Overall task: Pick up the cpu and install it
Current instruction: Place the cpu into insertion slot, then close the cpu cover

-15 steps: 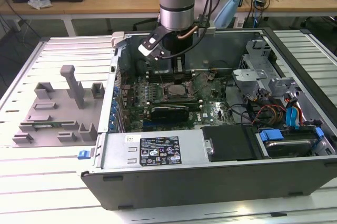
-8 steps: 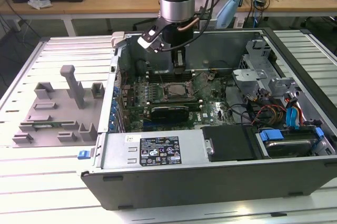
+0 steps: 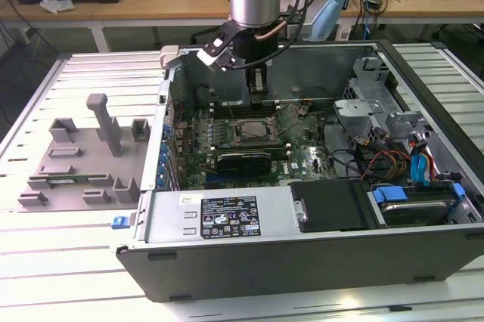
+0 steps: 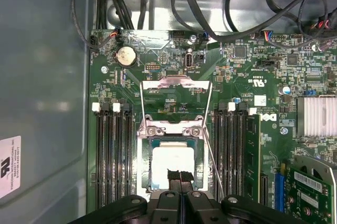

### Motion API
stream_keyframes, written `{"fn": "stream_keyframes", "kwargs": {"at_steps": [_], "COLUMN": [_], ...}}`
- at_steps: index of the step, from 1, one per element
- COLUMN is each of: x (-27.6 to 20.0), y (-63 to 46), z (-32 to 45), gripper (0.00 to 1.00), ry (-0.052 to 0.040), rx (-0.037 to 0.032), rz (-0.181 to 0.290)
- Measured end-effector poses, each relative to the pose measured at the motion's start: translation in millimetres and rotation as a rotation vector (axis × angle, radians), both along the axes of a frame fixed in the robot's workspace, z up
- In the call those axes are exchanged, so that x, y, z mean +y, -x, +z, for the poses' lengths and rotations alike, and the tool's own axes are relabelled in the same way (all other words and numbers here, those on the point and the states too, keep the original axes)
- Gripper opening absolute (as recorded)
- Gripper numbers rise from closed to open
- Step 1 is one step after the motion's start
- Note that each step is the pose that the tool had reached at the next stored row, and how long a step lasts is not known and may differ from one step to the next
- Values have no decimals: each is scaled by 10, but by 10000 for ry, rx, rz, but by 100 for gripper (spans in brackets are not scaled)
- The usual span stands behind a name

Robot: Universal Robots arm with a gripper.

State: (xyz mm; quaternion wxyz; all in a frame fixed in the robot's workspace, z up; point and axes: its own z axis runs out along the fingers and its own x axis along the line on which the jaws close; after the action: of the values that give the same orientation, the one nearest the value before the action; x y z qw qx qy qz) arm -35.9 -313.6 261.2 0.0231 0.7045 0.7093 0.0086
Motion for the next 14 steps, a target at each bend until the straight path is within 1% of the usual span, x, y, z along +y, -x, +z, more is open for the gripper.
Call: {"fn": "stream_keyframes", "kwargs": {"at_steps": [14], "x": [0], "y": [0], "z": [0], "gripper": [11], "ry": [3], "rx": [0], "rz": [0]}}
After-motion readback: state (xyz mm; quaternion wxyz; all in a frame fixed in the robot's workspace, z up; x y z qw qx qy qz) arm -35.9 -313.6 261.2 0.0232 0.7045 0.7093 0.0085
